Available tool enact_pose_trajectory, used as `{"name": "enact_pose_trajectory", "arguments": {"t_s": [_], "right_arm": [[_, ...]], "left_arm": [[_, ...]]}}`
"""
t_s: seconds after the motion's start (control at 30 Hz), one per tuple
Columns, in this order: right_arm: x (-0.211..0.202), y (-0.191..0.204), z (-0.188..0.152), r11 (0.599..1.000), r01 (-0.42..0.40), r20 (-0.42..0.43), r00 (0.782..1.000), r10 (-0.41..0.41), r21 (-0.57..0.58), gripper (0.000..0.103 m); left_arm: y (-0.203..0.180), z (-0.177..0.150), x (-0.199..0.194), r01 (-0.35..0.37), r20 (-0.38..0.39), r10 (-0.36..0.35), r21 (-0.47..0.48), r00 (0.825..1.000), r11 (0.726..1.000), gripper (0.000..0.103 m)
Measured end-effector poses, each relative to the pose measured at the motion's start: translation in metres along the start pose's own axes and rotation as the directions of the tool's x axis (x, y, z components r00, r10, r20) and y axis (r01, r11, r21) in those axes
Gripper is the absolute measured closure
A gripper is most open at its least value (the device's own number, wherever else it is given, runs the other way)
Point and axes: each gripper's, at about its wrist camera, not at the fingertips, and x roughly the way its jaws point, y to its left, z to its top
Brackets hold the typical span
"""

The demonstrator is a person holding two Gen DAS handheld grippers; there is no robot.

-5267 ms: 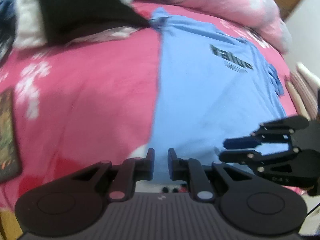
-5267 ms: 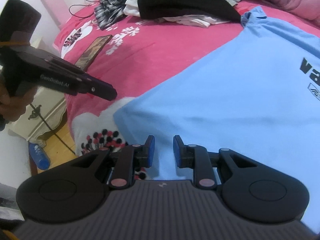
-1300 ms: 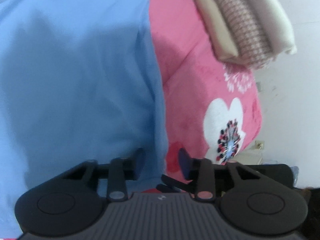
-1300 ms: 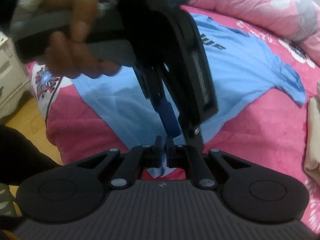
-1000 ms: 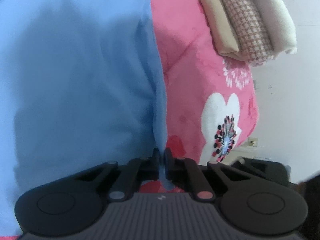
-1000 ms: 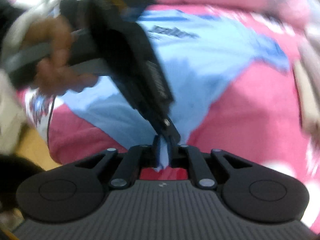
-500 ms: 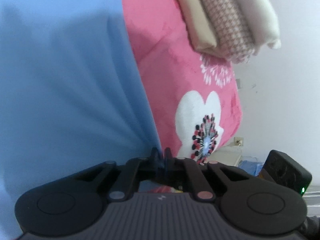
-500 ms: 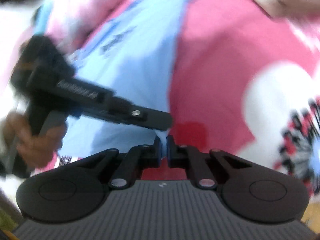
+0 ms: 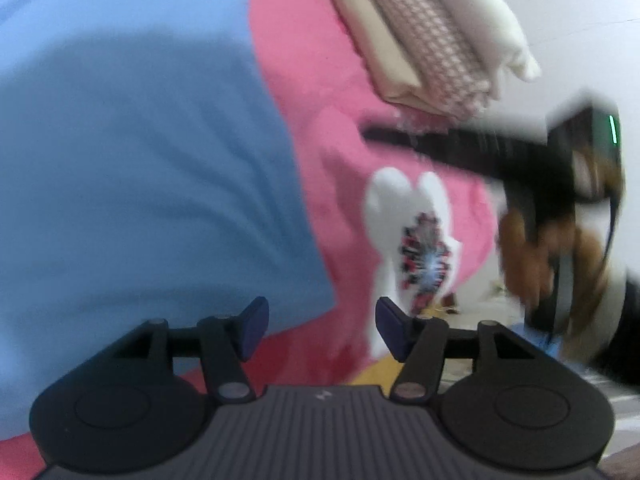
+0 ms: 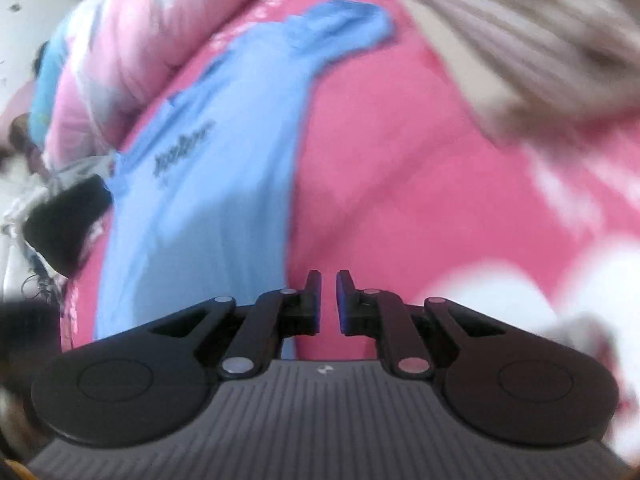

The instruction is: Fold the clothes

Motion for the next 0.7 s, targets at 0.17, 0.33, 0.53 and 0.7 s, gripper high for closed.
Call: {"name": "enact_pose_trajectory", "arguments": {"t_s": [0.17, 0.33, 0.53, 0.7], "right_arm": [[0.069, 0.006, 0.047, 0.999, -0.035, -0.050, 0.998, 0.034, -0.016, 0.080], [0.089, 0.001, 0.055, 0.999, -0.034, -0.066, 0.997, 0.034, -0.005, 0.102], [0.078, -0.012, 0.048, 0.998, 0.036, -0.027, 0.999, -0.035, 0.042, 0.103], [0.066, -0.007, 0.061, 0.993, 0.118, 0.041, 0.992, -0.118, -0.007, 0.103]], "left_arm": [[0.001, -0.009, 0.012, -0.052, 0.029, 0.051, 0.022, 0.998, 0.998, 0.053], [0.006, -0.016, 0.014, -0.040, 0.068, 0.042, -0.028, 0.997, 0.999, 0.053], [0.008, -0.013, 0.012, -0.026, 0.060, 0.027, -0.029, 0.998, 0.999, 0.054], [0.017, -0.015, 0.010, -0.015, 0.047, 0.017, -0.045, 0.999, 0.999, 0.056]]}}
